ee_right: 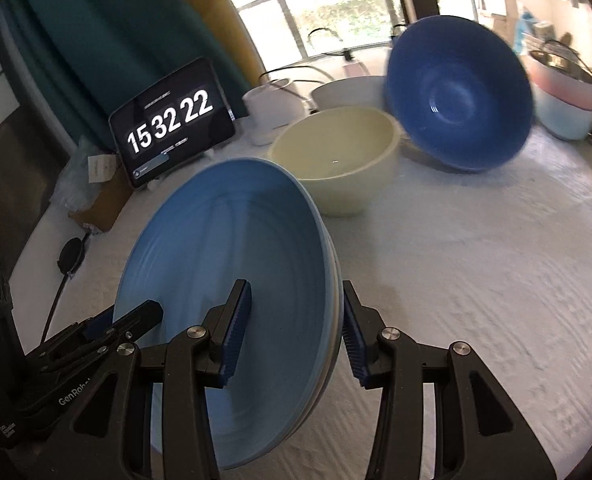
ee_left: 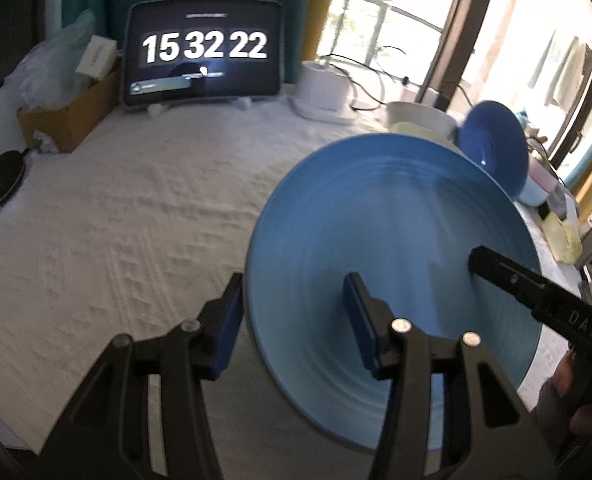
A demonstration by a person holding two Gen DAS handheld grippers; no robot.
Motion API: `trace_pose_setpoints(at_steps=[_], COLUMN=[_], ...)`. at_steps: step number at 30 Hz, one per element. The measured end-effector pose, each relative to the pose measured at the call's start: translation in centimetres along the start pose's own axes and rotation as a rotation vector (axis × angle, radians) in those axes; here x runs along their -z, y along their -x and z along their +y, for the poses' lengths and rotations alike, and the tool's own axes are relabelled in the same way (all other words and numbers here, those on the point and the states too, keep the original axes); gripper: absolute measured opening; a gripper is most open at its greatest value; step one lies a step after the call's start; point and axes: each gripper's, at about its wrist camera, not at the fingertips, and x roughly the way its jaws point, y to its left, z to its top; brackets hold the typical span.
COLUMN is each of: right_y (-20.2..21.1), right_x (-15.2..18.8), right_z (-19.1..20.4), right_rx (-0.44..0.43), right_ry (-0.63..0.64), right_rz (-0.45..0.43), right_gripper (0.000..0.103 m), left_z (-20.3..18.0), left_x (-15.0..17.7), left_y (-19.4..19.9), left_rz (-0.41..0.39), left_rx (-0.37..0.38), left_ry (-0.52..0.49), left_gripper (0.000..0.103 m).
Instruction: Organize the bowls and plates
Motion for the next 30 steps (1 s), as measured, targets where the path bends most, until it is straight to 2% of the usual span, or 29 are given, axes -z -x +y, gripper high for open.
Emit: trace_pose_setpoints(at_steps=[19, 25, 30], right_y=[-7.2, -9.2, -10.2], right_x=[-3.3, -4.0, -4.2], right_z=[5.4, 6.4, 6.0], right_rx=[-0.053, -0.056, -0.063], right_ry=[0.07, 0.085, 0.065], right_rz=[0.069, 0.095, 0.124], right_gripper=[0.046, 0.047, 0.048], left_z=[7.0, 8.0, 7.4], left_x=[-2.6, -2.8, -2.8], left_y=[-3.1, -4.2, -4.5], left_rz=[0.009, 0.01, -0.02], left_rx=[-0.077, -0.091, -0.125], left_ry=[0.084, 0.088, 0.046], left_gripper=[0.051, 0.051, 0.051])
